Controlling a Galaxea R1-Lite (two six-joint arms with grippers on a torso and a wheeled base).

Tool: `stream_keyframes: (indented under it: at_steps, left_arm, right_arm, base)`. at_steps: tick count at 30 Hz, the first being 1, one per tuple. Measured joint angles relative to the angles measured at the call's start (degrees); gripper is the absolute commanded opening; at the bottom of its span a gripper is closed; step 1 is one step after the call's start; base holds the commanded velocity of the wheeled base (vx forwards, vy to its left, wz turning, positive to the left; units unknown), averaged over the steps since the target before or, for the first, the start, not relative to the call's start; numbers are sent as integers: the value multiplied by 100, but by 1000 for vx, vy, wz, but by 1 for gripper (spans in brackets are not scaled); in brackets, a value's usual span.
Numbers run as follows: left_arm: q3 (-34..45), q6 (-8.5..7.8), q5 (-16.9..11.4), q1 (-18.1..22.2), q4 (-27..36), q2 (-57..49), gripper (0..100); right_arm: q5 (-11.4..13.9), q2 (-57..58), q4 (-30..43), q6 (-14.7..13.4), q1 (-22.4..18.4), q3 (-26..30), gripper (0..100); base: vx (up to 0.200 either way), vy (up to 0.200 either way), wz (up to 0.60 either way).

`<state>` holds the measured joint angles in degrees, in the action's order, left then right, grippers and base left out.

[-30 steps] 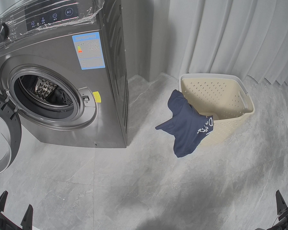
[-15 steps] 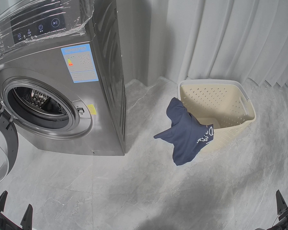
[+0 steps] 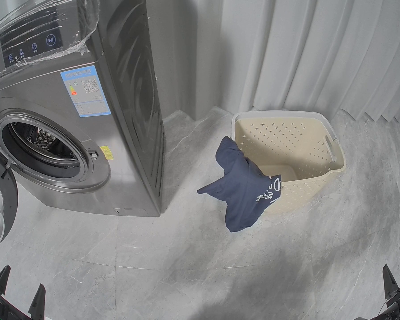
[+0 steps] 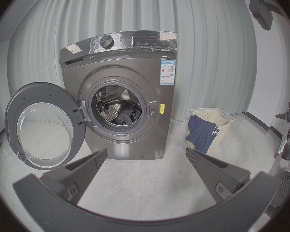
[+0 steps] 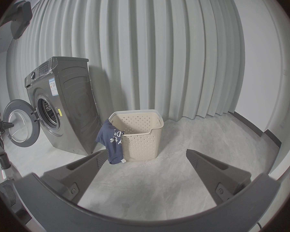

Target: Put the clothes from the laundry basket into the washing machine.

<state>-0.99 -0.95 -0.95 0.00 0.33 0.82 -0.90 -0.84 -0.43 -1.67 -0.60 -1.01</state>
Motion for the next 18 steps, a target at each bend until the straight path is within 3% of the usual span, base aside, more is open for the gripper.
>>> stream_keyframes:
  at_steps: [18]
  left_arm:
    - [-2,2,-5,0,0,4,100]
  right_arm:
    - [1,-4,0,0,0,0,100]
  base:
    - [0,0,0]
